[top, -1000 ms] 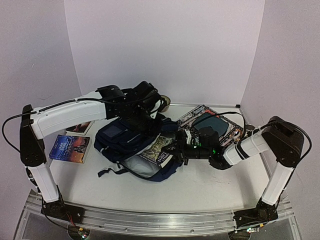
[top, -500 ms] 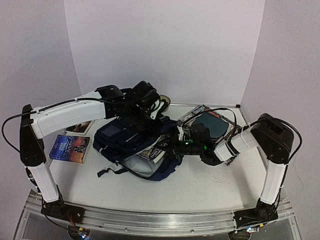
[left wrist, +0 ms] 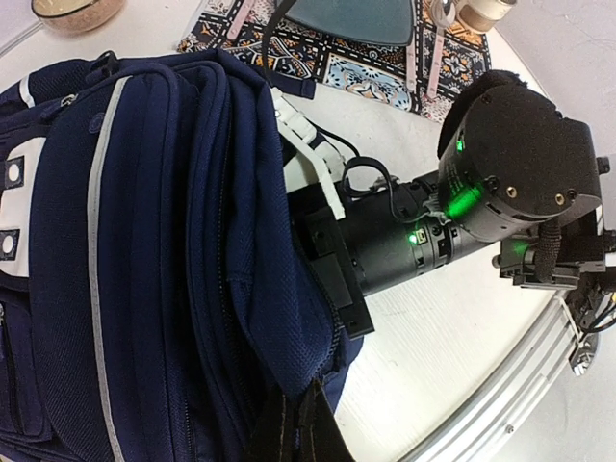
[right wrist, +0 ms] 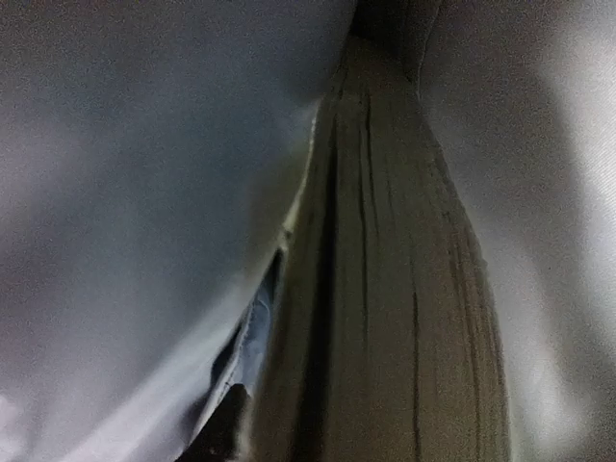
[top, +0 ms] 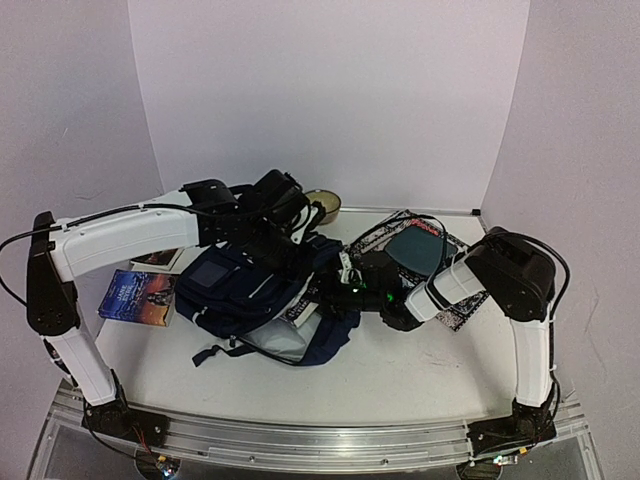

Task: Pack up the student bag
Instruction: Place the book in the largest pocket of the bag.

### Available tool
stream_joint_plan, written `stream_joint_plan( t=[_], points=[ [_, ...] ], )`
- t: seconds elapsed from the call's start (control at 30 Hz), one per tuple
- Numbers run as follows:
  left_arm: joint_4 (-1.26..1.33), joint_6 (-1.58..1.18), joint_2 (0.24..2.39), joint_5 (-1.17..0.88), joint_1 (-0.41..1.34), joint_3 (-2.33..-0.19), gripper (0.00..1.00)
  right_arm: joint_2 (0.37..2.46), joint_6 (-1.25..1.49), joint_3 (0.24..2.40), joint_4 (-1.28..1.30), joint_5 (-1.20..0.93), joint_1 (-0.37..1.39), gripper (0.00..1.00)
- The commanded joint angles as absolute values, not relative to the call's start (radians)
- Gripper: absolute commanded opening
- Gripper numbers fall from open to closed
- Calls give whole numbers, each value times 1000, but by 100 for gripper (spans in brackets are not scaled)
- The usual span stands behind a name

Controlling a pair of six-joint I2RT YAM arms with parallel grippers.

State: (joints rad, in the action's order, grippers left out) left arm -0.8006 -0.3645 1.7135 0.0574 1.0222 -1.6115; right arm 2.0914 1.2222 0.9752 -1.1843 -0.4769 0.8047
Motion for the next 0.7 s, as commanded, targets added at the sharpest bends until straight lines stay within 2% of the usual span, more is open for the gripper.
stream_joint_plan(
  t=[0.0,0.1,0.27,0.43,0.67],
  points=[
    [-698,-357,1628,129,1036,-1587,0,2033,1139,999,-1193,-452,795,54],
    [-688,-356,1628,169,1030,-1564,0,1969,1095,970,-1082,-436,796,70],
    [-656,-357,1625,175,992,-1532,0,1848,1004,904,-900,-393,796,86],
    [-634,-357,1625,166,971,-1511,0,1748,887,881,-672,-345,795,93],
    [-607,-347,1633,160,958,-1464,0,1618,746,864,-465,-273,791,93]
  ],
)
